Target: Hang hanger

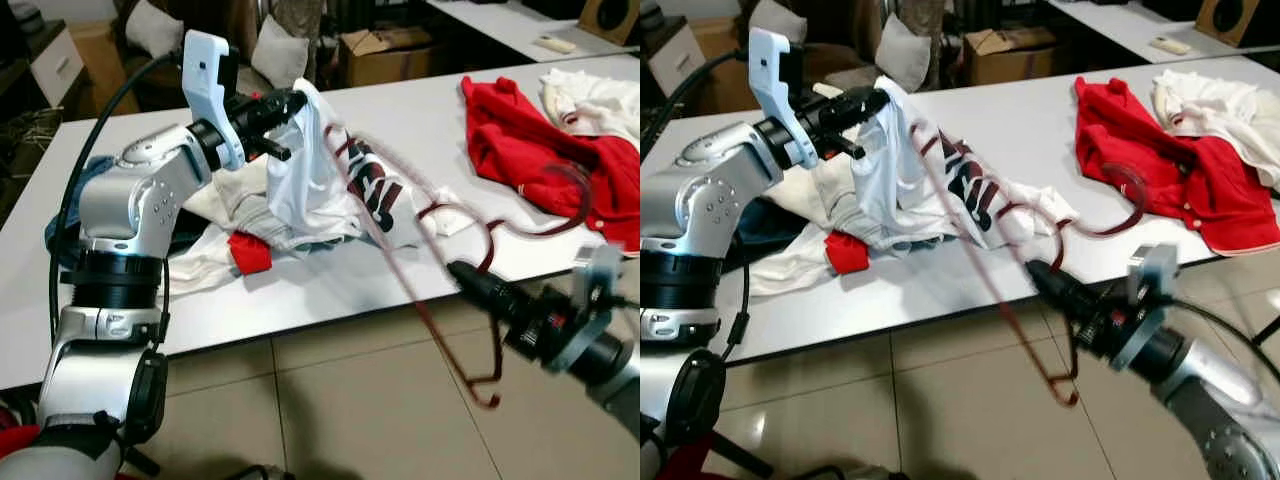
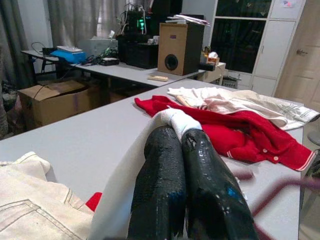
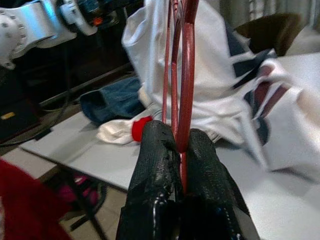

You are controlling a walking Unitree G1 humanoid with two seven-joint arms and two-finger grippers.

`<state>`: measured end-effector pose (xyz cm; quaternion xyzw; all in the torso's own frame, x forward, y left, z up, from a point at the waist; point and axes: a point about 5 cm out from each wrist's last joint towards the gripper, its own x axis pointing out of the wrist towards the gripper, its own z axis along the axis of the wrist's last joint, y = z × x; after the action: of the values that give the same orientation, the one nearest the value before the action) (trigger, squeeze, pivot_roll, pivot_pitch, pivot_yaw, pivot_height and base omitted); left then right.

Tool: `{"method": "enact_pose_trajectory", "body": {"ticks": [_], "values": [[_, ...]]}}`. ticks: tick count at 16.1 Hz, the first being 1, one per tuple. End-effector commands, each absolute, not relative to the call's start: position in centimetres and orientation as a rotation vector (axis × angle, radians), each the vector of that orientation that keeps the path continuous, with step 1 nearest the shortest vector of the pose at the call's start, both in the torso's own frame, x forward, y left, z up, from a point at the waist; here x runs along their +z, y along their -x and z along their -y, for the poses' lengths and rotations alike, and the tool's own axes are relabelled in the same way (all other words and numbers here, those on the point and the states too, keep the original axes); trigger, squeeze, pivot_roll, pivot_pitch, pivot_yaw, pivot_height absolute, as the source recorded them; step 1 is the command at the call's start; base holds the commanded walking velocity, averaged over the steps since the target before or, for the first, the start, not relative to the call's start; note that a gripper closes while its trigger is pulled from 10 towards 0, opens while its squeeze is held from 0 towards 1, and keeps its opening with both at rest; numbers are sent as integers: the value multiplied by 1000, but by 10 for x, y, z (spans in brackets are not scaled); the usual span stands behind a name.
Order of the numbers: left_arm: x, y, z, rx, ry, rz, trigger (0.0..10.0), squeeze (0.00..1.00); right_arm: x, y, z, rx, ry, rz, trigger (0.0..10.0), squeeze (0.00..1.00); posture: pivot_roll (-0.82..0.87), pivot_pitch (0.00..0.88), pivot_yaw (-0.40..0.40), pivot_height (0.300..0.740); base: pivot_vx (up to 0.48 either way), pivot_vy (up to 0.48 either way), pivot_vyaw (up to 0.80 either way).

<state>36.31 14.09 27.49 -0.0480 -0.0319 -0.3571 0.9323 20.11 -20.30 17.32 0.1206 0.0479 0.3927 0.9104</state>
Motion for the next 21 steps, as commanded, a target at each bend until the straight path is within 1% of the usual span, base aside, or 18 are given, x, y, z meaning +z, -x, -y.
{"method": "enact_pose_trajectory", "body": {"ticks": [1, 4, 5, 9, 13, 16, 18, 20, 21], "values": [[283, -364, -141, -724, 64, 86, 0, 0, 178, -198, 199, 846, -246, -85, 10000, 0, -149, 0, 86, 740, 0, 0, 0], [282, -362, -140, -741, 47, 79, 0, 0, 173, -200, 202, 800, -244, -113, 10000, 0, -150, 0, 86, 740, 0, 0, 0], [280, -356, -136, -802, 34, 66, 0, 0, 169, -204, 204, 779, -230, -138, 10000, 0, -151, 0, 85, 740, 0, 0, 0], [280, -342, -125, -911, 19, 61, 0, 0, 163, -213, 202, 794, -206, -192, 10000, 0, -142, 0, 70, 740, 0, 0, 0], [279, -342, -125, -887, 14, 66, 0, 0, 161, -213, 200, 810, -195, -220, 10000, 0, -135, 0, 60, 740, 0, 0, 0], [279, -331, -122, -965, -22, 46, 0, 0, 152, -226, 205, 690, -183, -262, 10000, 0, -137, 0, 60, 740, 0, 0, 0], [274, -328, -122, -982, -95, 23, 0, 0, 151, -230, 204, 642, -230, -246, 10000, 0, -135, 0, 57, 740, 0, 0, 0], [261, -332, -127, -918, -276, -3, 0, 0, 152, -229, 201, 596, -308, -212, 10000, 0, -135, 0, 56, 740, 0, 0, 0], [255, -335, -128, -881, -410, 3, 0, 0, 152, -225, 205, 548, -364, -196, 10000, 0, -140, 0, 57, 740, 0, 0, 0]]}}
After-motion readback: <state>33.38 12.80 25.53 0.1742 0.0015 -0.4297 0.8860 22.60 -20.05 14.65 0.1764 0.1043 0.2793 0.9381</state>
